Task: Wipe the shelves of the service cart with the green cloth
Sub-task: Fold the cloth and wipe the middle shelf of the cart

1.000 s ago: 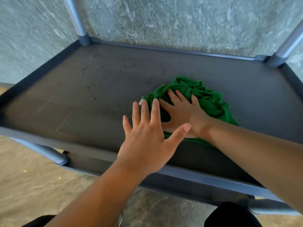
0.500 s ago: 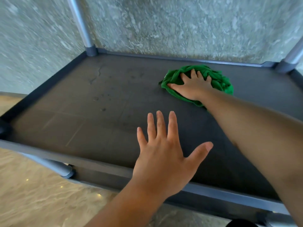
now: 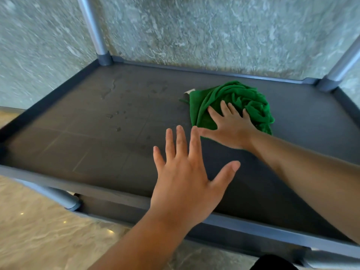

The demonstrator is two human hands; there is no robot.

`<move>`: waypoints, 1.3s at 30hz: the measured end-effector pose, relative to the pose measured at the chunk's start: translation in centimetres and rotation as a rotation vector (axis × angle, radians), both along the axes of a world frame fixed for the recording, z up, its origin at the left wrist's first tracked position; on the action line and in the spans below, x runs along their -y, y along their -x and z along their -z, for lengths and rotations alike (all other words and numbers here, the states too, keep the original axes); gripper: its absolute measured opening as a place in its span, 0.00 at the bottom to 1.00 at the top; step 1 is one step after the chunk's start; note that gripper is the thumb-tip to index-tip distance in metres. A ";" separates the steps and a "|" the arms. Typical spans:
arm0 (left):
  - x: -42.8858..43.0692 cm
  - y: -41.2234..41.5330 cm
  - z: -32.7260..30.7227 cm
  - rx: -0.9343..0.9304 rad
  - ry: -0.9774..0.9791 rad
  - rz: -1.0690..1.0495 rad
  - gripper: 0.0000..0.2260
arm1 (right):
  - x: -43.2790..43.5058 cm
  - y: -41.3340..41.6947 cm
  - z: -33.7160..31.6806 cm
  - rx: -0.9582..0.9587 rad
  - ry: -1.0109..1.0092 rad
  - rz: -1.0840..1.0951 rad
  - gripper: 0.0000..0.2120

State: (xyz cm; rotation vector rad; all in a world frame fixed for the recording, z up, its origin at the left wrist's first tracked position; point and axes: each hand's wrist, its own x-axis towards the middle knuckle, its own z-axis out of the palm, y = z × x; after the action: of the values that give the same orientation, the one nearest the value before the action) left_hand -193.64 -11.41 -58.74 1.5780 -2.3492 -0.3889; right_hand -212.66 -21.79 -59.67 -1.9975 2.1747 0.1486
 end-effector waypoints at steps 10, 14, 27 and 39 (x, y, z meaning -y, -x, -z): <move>-0.1 -0.5 0.2 -0.054 -0.024 -0.030 0.48 | -8.4 -0.8 -1.1 0.049 -0.142 -0.270 0.34; 0.0 -0.5 0.1 -0.093 -0.038 -0.037 0.48 | -11.4 -1.2 -2.7 0.294 -0.242 -0.584 0.22; -0.1 -0.3 -0.1 -0.058 -0.099 -0.045 0.49 | -4.6 -2.1 -1.2 -0.016 -0.052 -0.476 0.40; 0.6 -0.5 -0.6 -0.021 -0.291 -0.013 0.45 | 6.0 -4.0 -0.1 0.013 0.264 -0.300 0.14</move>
State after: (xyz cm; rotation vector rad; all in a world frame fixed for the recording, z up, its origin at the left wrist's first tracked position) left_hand -193.10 -11.99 -58.13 1.7006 -2.3492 -0.7702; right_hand -208.70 -27.76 -59.60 -2.4536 1.9602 -0.1181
